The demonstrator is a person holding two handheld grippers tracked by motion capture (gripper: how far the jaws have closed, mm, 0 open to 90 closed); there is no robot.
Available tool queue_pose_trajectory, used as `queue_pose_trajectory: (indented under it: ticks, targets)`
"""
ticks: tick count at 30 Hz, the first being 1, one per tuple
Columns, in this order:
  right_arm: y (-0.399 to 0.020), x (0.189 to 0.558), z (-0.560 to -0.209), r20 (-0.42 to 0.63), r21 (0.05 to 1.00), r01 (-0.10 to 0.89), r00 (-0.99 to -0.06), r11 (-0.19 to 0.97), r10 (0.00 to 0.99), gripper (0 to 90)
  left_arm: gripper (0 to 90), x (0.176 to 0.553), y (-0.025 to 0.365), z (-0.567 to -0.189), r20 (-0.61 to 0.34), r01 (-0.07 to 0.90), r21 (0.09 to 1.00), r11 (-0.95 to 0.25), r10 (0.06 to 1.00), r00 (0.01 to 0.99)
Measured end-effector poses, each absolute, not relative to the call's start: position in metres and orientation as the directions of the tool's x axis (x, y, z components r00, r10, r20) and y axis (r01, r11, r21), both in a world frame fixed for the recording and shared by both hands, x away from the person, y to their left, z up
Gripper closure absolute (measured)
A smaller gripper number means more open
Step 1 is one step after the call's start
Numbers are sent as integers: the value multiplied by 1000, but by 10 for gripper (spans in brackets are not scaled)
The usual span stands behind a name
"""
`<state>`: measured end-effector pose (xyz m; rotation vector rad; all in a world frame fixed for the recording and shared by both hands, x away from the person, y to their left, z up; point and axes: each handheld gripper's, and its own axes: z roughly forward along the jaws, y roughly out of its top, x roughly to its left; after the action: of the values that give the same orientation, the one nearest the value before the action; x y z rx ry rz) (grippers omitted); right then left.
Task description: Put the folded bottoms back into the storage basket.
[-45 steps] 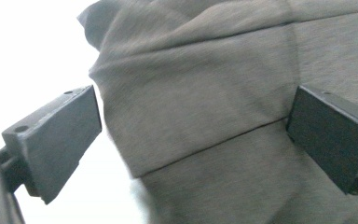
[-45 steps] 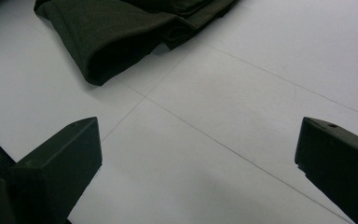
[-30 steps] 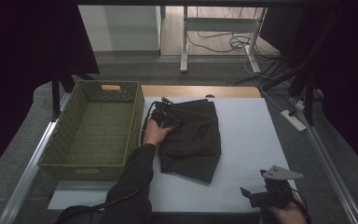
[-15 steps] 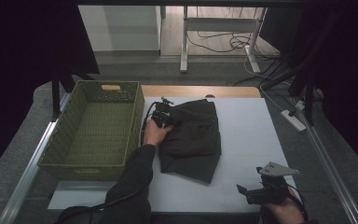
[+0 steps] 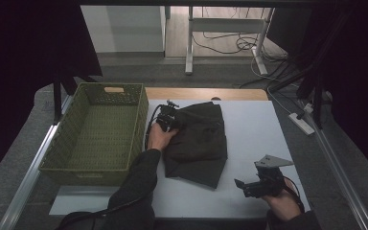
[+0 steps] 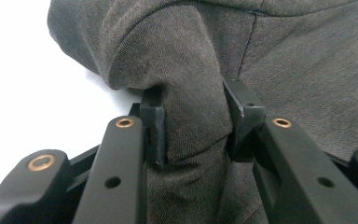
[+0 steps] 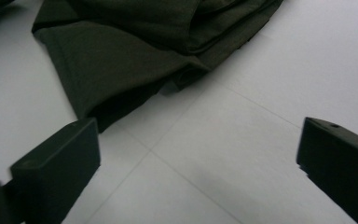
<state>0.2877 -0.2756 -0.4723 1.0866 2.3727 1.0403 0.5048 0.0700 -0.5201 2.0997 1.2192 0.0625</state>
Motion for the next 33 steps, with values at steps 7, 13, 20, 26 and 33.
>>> queue_pose_trajectory:
  ticks: [7,13,20,26,33]
  targets:
    - [-264,303,-474,6,726,518,-662,452,749,0,647,504,70,-521,-292,746,591,-309,780,554]
    - [-254,318,-475,12,724,531,-648,441,762,0,647,505,70,-521,-292,746,589,-309,780,553]
    - [-237,340,-477,22,705,544,-659,456,752,0,647,505,70,-520,-293,748,588,-308,781,552]
    - [-223,359,-477,5,688,548,-659,476,752,0,646,505,70,-520,-293,748,588,-308,781,552]
    - [-210,376,-478,-3,687,554,-646,471,763,0,645,505,70,-520,-293,749,587,-308,781,551]
